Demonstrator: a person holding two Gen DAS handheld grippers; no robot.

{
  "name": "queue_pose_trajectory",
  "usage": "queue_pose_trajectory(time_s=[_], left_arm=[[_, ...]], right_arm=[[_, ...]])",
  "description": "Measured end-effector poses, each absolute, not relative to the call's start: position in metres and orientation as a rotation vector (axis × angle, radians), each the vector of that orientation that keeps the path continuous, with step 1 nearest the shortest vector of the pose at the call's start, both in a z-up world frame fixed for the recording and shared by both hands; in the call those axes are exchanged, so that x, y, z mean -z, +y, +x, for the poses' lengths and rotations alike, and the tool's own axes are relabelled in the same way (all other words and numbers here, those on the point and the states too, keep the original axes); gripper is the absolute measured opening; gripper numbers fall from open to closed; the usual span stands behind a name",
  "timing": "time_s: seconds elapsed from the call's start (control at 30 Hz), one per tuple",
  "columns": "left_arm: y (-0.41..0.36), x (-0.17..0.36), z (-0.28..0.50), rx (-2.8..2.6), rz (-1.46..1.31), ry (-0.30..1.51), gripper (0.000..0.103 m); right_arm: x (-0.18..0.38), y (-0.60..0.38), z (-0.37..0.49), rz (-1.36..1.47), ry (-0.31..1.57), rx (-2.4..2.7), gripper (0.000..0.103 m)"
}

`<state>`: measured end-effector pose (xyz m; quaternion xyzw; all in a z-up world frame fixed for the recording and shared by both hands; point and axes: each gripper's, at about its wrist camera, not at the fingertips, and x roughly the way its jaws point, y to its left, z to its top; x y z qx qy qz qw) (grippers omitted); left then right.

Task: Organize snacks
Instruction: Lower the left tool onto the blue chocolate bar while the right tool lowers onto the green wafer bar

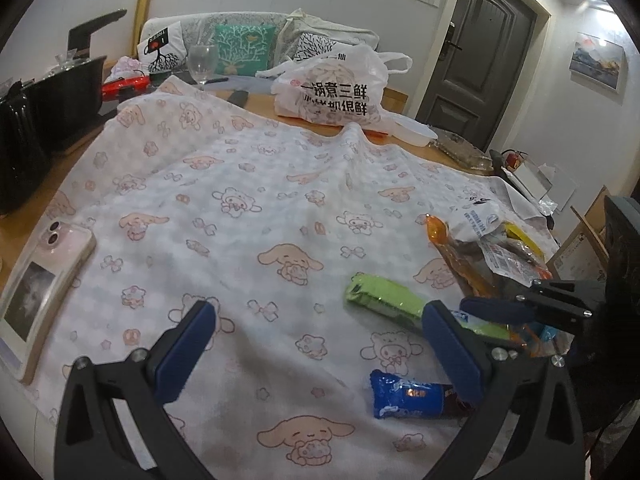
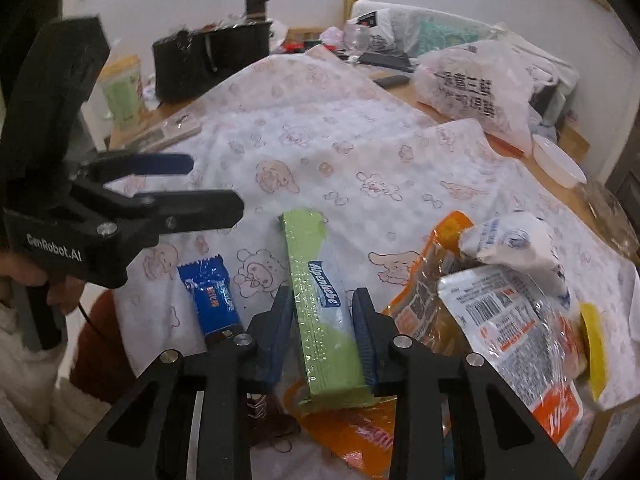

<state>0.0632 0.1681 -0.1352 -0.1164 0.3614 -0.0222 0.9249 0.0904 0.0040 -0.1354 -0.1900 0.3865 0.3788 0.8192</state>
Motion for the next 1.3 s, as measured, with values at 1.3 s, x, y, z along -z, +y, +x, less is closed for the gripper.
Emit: queue_pose_trajectory(time_s=[1.3], left_arm=[[0.105, 0.149, 0.083, 0.157, -0.188, 0.905, 0.063]], right_arm=[[0.13, -0.051, 0.078, -0.318, 0.829, -0.804, 0.033]])
